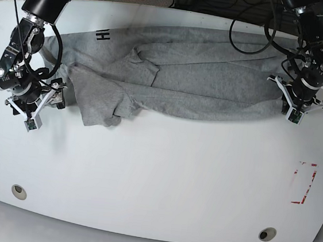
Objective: Layout the t-shirt on the table in an organized manner, then fold the t-shirt properly
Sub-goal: 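Pinch the folded shirt edge with the left gripper and drag it toward the collar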
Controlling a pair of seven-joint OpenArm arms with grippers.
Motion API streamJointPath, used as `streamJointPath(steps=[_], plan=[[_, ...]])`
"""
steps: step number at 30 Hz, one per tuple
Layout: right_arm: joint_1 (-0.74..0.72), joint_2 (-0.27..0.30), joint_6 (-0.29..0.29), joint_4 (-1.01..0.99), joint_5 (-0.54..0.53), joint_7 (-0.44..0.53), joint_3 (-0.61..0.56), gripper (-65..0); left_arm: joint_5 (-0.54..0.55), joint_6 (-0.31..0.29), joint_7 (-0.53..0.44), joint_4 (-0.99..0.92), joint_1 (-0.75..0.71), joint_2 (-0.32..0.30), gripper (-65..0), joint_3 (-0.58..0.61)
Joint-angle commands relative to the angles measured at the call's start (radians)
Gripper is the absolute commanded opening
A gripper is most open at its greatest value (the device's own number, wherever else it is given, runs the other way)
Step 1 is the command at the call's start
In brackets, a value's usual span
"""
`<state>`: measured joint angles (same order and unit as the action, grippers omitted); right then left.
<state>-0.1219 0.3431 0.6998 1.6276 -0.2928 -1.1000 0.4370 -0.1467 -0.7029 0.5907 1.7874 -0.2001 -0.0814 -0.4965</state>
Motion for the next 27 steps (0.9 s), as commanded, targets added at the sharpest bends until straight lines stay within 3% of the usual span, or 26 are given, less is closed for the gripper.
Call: streamJointPath(steps=[1,9,20,27], plan=[[-0.022,0.017,-0.002,0.015,-0.009,0.021,0.004,-17.3,0.012,0.005,-0.016,0.022,-0.015,-0.011,-65.0,-0.003],[-0.022,0.017,-0.002,0.015,-0.009,0.021,0.004,-17.3,0.012,0.005,-0.008,0.022,-0.075,-0.014,-65.0,-0.027],[-0.022,0.017,-0.002,0.015,-0.009,0.021,0.004,-17.3,0.008,0.005,0.09,0.022,-0.075,-0.034,-65.0,-0.15],[-0.022,0.012,-0.002,0.015,-0.009,0.021,0.004,-17.3,0.008,0.005,0.097,0.021,-0.078,-0.044,-65.0,-0.152]])
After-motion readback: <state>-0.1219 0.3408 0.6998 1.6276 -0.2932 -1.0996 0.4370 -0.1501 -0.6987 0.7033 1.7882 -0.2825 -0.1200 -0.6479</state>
